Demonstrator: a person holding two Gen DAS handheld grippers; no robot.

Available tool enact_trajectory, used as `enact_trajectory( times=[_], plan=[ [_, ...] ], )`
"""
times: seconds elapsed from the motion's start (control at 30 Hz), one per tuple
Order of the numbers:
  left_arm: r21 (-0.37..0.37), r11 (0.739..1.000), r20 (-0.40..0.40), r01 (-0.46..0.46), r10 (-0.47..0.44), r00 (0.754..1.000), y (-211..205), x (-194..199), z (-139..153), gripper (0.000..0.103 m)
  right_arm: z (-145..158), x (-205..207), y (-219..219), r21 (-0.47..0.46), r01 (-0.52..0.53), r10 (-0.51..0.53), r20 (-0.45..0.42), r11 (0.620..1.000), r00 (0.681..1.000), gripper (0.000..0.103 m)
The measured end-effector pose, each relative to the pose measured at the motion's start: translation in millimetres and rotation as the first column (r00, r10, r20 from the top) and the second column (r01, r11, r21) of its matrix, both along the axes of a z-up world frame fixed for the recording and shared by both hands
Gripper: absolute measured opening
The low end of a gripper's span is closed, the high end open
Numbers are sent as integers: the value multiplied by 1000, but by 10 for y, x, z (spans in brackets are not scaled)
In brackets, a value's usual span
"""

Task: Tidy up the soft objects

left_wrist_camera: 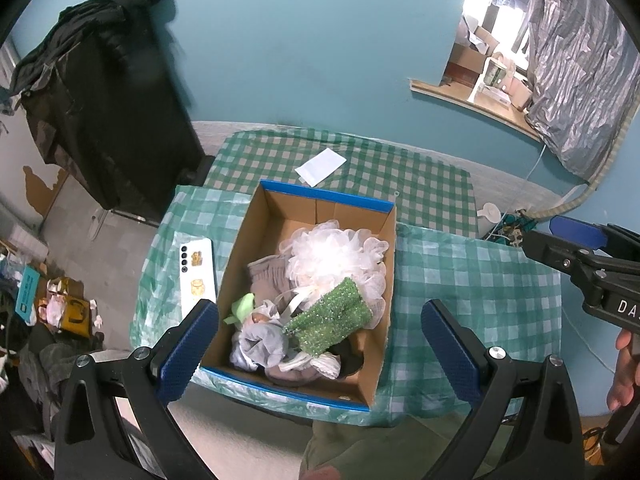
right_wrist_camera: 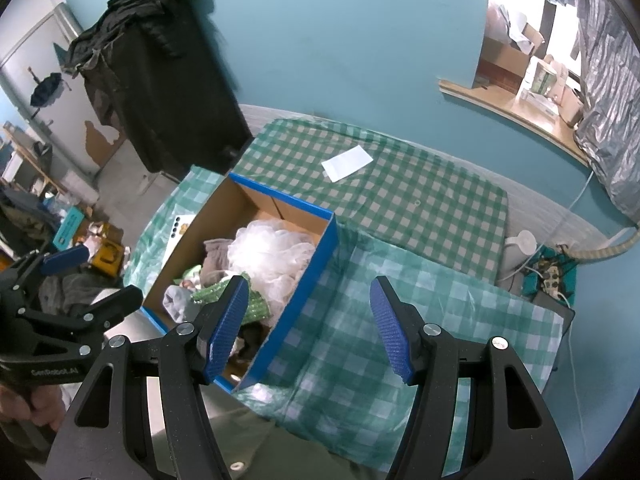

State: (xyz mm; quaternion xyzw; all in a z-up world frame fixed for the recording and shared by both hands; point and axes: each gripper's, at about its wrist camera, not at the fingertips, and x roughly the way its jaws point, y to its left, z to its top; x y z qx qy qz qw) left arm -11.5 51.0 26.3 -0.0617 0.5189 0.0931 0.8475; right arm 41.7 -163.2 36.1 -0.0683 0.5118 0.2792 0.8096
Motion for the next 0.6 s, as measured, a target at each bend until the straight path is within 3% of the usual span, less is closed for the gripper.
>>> enact_trajectory(
  times=[0.6],
  plan=[
    [-11, 1000, -16, -1, 1, 1000, -37, -16, -29, 102, -4, -21, 17, 1, -1, 1, -5, 1000, 1000, 63]
  ],
)
